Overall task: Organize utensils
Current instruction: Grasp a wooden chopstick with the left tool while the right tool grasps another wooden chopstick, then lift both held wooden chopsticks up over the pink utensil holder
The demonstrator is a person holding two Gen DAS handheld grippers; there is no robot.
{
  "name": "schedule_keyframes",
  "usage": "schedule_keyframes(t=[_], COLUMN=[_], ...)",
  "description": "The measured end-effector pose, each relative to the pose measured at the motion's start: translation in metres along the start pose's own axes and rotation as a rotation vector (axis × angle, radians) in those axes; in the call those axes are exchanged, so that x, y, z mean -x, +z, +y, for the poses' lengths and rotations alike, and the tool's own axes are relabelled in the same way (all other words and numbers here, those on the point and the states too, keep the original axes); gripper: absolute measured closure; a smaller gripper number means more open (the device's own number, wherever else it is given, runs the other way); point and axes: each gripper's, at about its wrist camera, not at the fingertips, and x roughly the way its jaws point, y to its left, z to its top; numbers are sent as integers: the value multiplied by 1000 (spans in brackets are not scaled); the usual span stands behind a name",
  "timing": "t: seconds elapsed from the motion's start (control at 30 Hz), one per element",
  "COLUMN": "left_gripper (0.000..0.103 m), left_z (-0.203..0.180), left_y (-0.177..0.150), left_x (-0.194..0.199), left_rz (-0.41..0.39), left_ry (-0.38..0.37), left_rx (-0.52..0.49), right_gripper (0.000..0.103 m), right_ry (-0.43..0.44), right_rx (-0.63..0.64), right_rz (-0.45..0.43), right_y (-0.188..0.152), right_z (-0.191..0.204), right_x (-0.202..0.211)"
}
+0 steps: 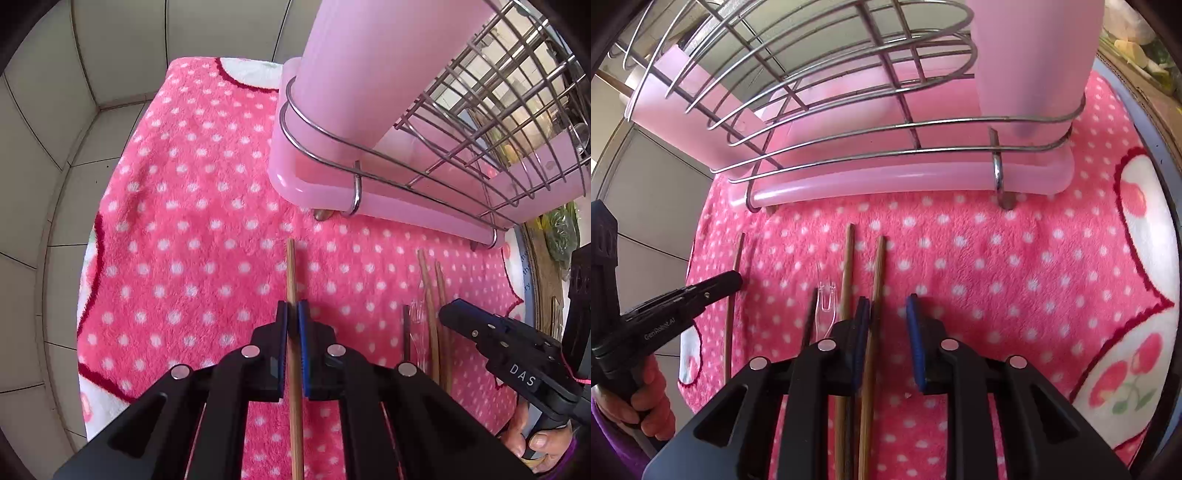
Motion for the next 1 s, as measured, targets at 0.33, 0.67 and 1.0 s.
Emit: schedule_keyframes(t=[0.33,0.67,1.0], left_gripper=[97,95,98], left_z=[-13,-6,-9], left_y=[7,20,14], left_x=[-11,-15,-4], left_rz=[15,52,-17], left_ry=[7,-5,20], left_rx=[-25,19,-20], right_gripper=[97,96,97], right_ry=[-59,-93,7], right_rx=[-9,-43,-95], right_rz=[-72,-40,-110], right_y=[-9,-16,-23], right_z=[-13,-43,-60], right_x=[20,20,30])
